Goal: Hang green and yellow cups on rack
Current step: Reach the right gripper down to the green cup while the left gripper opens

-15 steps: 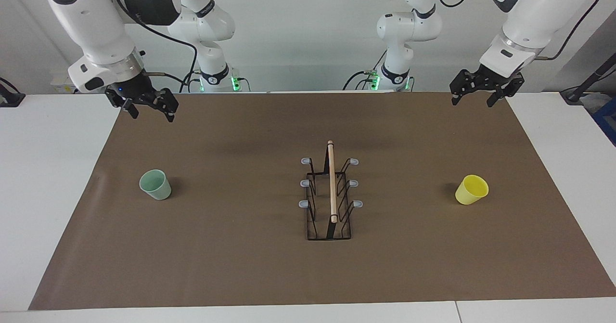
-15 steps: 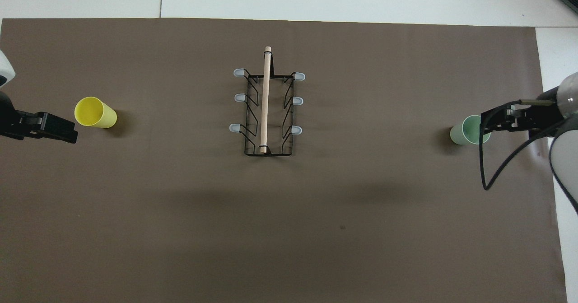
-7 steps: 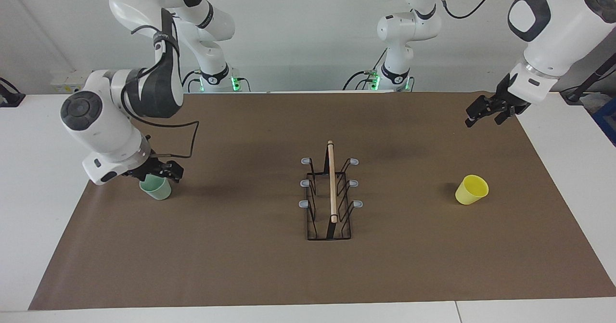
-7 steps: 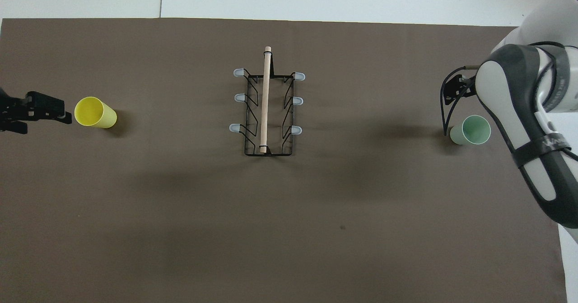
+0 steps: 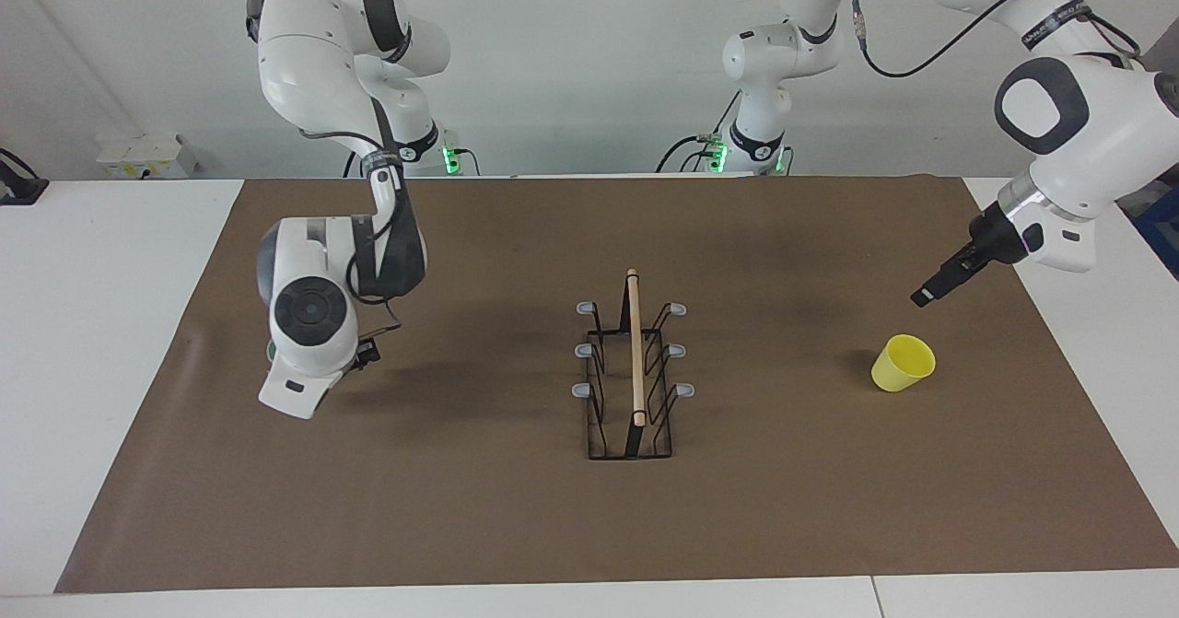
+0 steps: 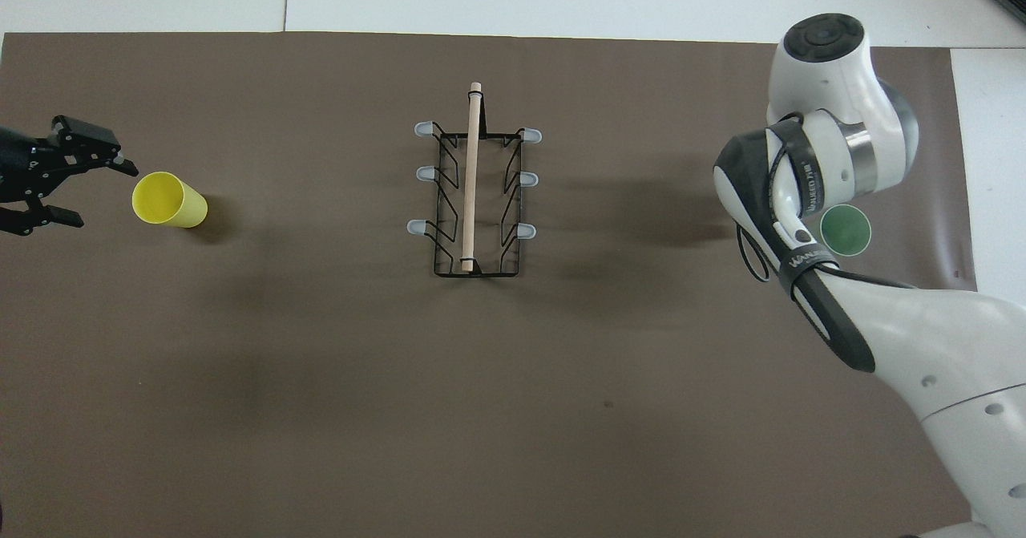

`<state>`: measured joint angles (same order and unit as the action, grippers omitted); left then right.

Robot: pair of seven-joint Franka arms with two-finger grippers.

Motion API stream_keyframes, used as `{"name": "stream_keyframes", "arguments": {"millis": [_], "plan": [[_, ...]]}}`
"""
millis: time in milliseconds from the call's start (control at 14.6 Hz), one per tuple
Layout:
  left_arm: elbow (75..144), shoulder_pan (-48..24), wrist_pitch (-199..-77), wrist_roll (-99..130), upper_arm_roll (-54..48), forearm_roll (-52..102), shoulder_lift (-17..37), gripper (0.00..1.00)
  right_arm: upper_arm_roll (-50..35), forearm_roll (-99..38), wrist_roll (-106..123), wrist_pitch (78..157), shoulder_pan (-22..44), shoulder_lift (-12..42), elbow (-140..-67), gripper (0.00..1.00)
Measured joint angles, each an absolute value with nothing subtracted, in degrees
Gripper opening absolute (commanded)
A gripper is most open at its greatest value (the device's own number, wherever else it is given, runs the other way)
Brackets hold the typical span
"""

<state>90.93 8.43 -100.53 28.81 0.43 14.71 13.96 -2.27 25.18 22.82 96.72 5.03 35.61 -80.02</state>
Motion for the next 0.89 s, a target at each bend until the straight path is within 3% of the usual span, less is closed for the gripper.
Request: {"name": "stream_keyframes", "arguments": {"millis": [479, 889], "plan": [[76.9, 15.9, -102.5, 56.1, 1.1, 26.0, 31.5, 1.00, -3.5, 43.7, 44.0, 96.5, 8.1, 34.4, -91.4, 1.00], [77.4, 17.2, -105.3, 62.4, 1.1, 29.8, 33.9, 1.00, -4.7, 53.5, 44.6, 96.7, 8.2, 30.6, -101.3, 1.00]]}}
